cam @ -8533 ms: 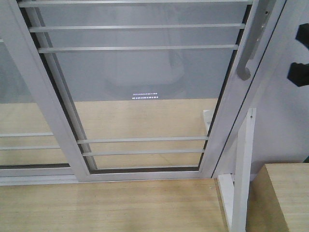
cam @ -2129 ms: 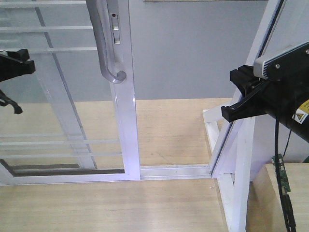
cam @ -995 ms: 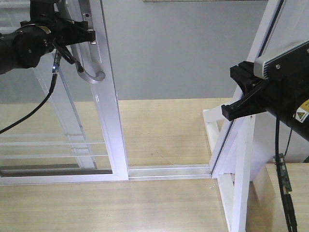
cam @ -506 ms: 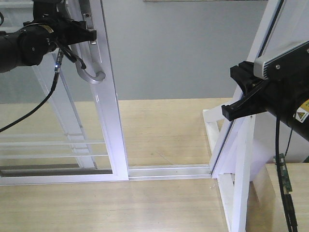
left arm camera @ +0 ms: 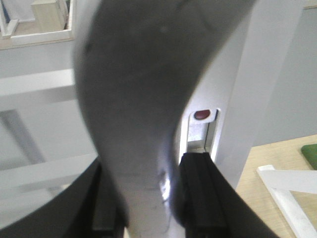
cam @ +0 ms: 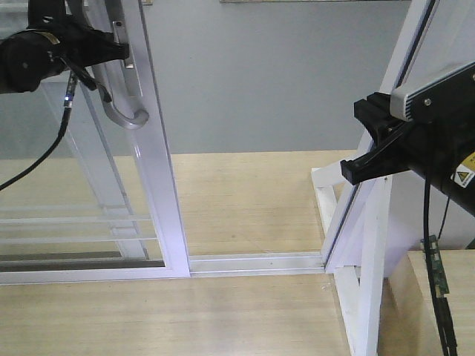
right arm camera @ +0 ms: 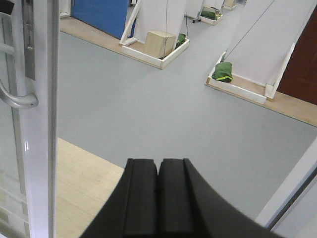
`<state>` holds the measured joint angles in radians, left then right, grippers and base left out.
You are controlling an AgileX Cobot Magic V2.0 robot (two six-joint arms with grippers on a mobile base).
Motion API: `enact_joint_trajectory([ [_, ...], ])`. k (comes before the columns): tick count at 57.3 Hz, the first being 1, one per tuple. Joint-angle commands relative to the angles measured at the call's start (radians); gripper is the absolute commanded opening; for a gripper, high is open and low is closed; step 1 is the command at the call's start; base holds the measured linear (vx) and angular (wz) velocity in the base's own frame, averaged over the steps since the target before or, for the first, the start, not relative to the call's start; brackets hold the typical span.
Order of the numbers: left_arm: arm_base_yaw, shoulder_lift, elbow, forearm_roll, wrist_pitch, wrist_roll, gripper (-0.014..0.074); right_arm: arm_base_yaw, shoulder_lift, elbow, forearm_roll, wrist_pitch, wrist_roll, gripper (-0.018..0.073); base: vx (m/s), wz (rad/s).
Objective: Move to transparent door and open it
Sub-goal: 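Slide the door panel farther open with the left gripper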
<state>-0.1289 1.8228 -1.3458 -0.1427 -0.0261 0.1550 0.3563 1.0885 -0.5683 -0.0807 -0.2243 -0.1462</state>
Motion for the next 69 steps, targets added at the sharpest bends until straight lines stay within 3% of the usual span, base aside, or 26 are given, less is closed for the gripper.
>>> enact_joint_trajectory([
  [1, 0.07, -0.095, -0.039, -0.006, -0.144, 0.0, -0.0001, -0.006, -0.013, -0.027, -0.004, -0.086, -0.003, 0.0002, 0.0, -0.01],
  [22, 0.141, -0.095, -0.039, -0.007, -0.138, -0.006, 0.0, -0.006, -0.013, -0.027, -0.001, -0.085, -0.003, 0.0002, 0.0, 0.0],
  [37, 0.142, -0.134, -0.026, -0.005, -0.055, 0.001, 0.0, -0.006, -0.013, -0.027, -0.001, -0.079, -0.003, 0.0002, 0.0, 0.0],
  [46, 0.142, -0.231, 0.109, -0.005, -0.099, 0.055, 0.0, -0.006, -0.013, -0.027, -0.001, -0.079, -0.003, 0.0002, 0.0, 0.0],
  [69, 0.137, -0.691, 0.58, -0.005, -0.127, 0.055, 0.0, -0.006, -0.015, -0.027, -0.001, -0.069, -0.002, 0.0002, 0.0, 0.0],
])
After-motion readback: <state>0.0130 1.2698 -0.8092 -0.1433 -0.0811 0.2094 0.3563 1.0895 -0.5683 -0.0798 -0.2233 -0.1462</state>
